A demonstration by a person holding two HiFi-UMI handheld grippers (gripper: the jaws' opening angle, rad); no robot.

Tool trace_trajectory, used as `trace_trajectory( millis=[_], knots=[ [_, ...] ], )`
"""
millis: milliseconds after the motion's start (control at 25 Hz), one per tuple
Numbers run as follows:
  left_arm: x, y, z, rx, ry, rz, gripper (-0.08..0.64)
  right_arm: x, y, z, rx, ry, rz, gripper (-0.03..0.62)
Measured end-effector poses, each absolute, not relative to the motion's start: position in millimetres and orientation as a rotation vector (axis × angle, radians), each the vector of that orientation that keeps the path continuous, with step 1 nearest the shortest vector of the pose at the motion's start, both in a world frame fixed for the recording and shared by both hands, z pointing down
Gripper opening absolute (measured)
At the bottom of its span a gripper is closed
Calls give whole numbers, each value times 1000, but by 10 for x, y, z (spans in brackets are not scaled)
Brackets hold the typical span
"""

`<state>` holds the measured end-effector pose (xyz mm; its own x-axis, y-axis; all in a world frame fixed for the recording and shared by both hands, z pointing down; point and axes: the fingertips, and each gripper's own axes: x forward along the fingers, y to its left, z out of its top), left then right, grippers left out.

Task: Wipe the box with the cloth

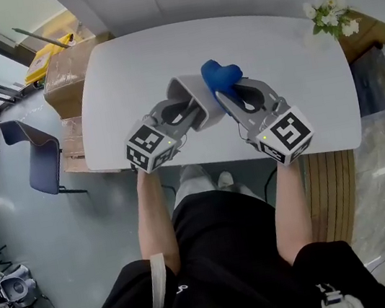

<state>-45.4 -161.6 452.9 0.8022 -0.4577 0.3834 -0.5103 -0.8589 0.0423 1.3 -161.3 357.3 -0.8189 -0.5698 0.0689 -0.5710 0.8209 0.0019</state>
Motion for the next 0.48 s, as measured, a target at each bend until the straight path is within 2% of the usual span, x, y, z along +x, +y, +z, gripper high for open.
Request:
trace_trajectory(
  millis=[480],
  knots=[
    [-441, -1479, 4422, 2894, -703, 614, 63, -295, -1240, 3623, 528, -2887, 1, 57]
  ],
)
